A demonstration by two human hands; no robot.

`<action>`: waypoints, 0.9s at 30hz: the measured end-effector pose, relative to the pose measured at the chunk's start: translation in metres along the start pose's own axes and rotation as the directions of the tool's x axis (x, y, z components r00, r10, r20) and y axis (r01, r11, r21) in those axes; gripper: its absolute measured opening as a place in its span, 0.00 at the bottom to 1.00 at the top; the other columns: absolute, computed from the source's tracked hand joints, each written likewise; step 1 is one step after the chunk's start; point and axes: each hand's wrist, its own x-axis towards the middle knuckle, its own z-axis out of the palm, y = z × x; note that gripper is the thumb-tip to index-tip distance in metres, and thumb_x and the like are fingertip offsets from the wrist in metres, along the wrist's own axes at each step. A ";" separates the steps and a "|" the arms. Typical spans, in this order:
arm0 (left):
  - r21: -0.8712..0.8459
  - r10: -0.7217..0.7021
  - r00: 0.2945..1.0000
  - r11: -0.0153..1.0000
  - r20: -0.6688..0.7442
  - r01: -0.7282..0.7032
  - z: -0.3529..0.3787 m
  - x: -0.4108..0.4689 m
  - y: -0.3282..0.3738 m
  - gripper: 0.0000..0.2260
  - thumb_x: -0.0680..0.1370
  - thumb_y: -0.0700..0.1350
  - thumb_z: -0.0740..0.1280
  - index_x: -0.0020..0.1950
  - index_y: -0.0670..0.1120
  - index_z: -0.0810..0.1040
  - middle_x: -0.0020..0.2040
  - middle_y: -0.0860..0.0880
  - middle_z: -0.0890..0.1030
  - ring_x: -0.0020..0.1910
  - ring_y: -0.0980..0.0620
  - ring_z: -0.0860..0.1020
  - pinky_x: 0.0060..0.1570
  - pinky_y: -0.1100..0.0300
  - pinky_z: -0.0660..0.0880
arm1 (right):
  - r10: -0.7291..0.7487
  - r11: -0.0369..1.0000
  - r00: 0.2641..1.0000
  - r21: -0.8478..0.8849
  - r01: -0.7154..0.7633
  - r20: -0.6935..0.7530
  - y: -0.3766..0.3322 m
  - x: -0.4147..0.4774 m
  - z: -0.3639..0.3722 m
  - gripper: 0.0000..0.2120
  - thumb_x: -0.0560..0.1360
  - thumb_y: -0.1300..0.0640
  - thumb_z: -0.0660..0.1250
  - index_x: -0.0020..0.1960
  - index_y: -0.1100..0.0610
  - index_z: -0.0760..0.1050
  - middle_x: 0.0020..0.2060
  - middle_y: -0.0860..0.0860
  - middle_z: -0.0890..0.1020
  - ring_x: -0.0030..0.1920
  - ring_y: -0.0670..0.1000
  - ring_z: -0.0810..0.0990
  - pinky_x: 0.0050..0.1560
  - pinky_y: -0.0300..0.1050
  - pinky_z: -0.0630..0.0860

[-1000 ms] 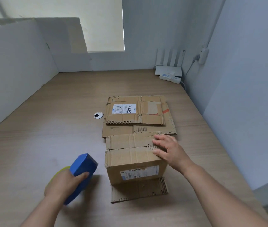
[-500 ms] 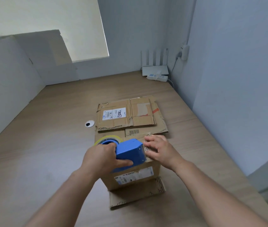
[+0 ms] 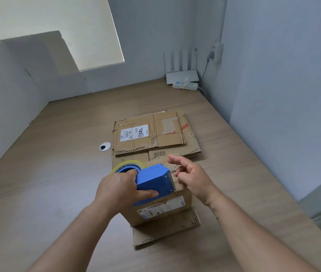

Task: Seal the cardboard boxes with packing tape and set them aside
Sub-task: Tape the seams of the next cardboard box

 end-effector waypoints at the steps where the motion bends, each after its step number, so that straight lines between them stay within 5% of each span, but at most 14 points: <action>1: -0.003 0.001 1.000 1.000 -0.003 -0.001 0.000 0.000 0.000 0.29 0.70 0.73 0.59 0.58 0.52 0.70 0.44 0.57 0.75 0.41 0.57 0.74 0.38 0.66 0.72 | 0.001 1.000 1.000 -0.016 -0.001 0.008 0.000 0.001 -0.002 0.25 0.76 0.70 0.59 0.69 0.52 0.70 0.52 0.44 0.77 0.40 0.44 0.72 0.42 0.34 0.74; 7: -0.059 0.001 1.000 0.998 0.004 0.000 -0.001 -0.001 -0.004 0.30 0.70 0.73 0.59 0.60 0.52 0.70 0.46 0.57 0.75 0.43 0.58 0.74 0.42 0.65 0.76 | -0.036 0.997 0.999 -0.069 0.035 -0.012 0.004 0.002 0.000 0.10 0.76 0.61 0.66 0.56 0.54 0.78 0.49 0.49 0.81 0.51 0.45 0.79 0.49 0.35 0.76; 12: -0.063 0.003 1.000 0.998 0.008 -0.003 -0.003 -0.003 -0.003 0.30 0.70 0.72 0.59 0.61 0.53 0.70 0.46 0.57 0.74 0.43 0.58 0.74 0.42 0.66 0.75 | 0.031 0.999 0.996 -0.004 -0.031 -0.083 0.002 0.006 0.007 0.18 0.77 0.61 0.66 0.65 0.51 0.70 0.38 0.48 0.77 0.44 0.45 0.78 0.54 0.43 0.76; 16: -0.082 0.012 1.000 0.997 0.009 -0.011 -0.003 -0.004 -0.004 0.30 0.70 0.72 0.59 0.62 0.52 0.69 0.47 0.58 0.74 0.44 0.59 0.74 0.41 0.67 0.73 | -0.008 0.996 0.997 -0.095 0.001 -0.074 0.000 0.006 0.009 0.03 0.78 0.58 0.65 0.48 0.51 0.77 0.40 0.46 0.78 0.42 0.43 0.76 0.44 0.38 0.74; 20: -0.089 0.012 1.000 0.996 0.011 -0.010 -0.005 -0.005 -0.004 0.30 0.70 0.71 0.60 0.62 0.53 0.69 0.47 0.58 0.74 0.43 0.59 0.73 0.37 0.70 0.70 | -0.021 0.993 0.994 -0.120 0.008 -0.108 0.000 0.004 0.012 0.07 0.79 0.56 0.63 0.42 0.50 0.73 0.36 0.45 0.76 0.37 0.43 0.72 0.40 0.38 0.70; 27: -0.176 -0.012 0.993 0.984 0.119 0.032 -0.017 -0.002 -0.008 0.29 0.68 0.72 0.62 0.59 0.53 0.72 0.48 0.56 0.80 0.44 0.58 0.78 0.45 0.64 0.78 | -0.029 0.991 0.981 -0.134 0.003 -0.191 0.002 0.002 0.017 0.09 0.79 0.57 0.62 0.41 0.52 0.72 0.35 0.47 0.76 0.35 0.43 0.71 0.37 0.36 0.69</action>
